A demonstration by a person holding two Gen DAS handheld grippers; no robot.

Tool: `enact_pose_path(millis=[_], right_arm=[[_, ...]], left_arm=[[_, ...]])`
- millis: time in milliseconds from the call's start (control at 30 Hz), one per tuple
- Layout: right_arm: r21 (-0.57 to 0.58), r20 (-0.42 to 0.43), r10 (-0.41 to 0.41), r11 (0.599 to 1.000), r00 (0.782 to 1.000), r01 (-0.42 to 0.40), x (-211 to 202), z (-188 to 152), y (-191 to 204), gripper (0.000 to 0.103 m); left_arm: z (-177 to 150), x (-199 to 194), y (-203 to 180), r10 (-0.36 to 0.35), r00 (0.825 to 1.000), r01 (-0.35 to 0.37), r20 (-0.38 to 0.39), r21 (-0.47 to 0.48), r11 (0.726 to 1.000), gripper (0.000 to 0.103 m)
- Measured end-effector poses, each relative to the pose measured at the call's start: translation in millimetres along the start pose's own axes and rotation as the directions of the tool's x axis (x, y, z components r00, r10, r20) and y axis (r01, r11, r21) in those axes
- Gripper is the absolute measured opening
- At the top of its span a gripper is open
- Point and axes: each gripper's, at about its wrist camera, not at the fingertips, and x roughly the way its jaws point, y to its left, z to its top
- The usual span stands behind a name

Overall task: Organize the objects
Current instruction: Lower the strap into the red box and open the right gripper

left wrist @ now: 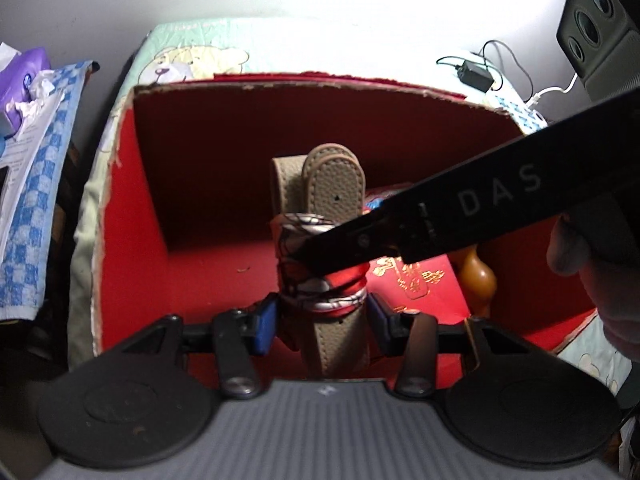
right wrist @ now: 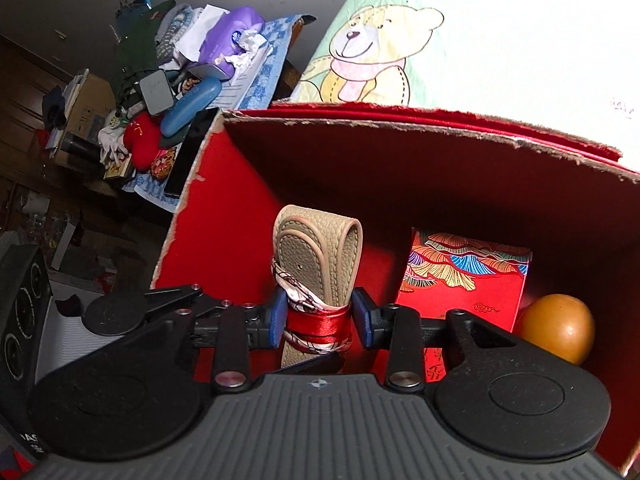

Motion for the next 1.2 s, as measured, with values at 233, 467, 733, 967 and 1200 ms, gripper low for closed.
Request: enact_pose_path(millis=[233, 467, 733, 967, 1200], right_arm=[[0.018, -0.035, -0.034, 0.999, 0.999, 0.034, 19.1, 2.0, -12.4, 0.037], [0.012, -0.005, -0.062, 0.998, 0.998, 0.062, 23.2, 3.2, -13.8, 0.034], [0.042, 0.069, -0.053, 0.998, 0.996, 0.050, 18.7, -2.7, -20.7, 0.034], [0.107, 0.175, -0.034, 0.994, 0.984, 0.015, 4.0, -8.5, -28.7, 0.034], [0.161, 0.244, -0.020, 0.987, 0.970, -0.021, -5.0, -11.8, -35.6, 0.034]], left_arm=[[6.5, 8.9, 3.1, -0.010, 0.999, 0.009, -0.038, -0.032, 0.999, 0.047], [9.0, 11.7, -1.3, 0.036, 0.998, -0.037, -0.046, -0.018, 0.999, 0.048], [11.2, 15.2, 2.1, 0.062, 0.997, -0.063, -0.040, -0.018, 0.998, 0.048], [9.8, 15.5, -7.6, 0.001, 0.999, 0.000, -0.041, 0.030, 1.000, 0.050], [10.1, 13.2, -23.1, -0.038, 0.999, 0.039, -0.017, 0.091, 0.995, 0.050]])
